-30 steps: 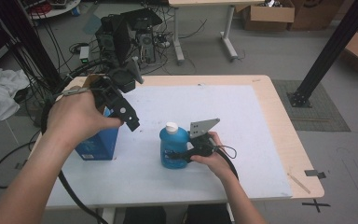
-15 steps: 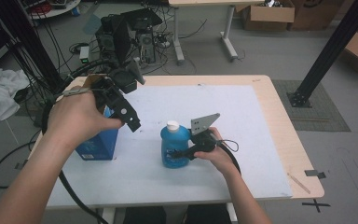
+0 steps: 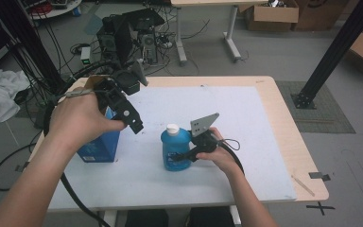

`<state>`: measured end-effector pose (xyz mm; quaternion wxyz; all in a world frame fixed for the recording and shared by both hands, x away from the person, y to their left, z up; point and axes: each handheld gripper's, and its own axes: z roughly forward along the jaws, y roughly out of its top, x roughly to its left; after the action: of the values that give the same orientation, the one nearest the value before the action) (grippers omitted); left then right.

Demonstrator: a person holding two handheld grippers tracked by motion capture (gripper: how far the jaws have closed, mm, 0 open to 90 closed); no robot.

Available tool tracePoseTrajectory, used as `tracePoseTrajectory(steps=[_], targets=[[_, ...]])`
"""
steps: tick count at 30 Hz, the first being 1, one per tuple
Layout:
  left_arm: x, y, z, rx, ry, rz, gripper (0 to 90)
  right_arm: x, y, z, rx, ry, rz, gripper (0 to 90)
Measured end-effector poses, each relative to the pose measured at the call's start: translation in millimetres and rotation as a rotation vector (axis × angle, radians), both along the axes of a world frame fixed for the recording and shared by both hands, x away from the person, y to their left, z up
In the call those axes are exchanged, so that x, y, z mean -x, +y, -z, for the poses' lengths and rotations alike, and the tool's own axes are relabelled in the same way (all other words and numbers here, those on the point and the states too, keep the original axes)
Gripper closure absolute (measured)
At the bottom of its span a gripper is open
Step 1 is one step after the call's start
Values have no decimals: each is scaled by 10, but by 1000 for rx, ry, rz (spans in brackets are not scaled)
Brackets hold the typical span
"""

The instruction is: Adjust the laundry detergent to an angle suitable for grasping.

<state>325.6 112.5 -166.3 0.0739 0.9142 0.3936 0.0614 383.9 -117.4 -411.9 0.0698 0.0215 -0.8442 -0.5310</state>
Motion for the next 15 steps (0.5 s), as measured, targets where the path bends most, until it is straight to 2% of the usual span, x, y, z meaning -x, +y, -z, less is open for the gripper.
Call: tracePoseTrajectory(steps=[15], targets=[[-1, 21, 24, -1, 5, 5, 82, -38, 15, 12, 1, -14, -48, 442]])
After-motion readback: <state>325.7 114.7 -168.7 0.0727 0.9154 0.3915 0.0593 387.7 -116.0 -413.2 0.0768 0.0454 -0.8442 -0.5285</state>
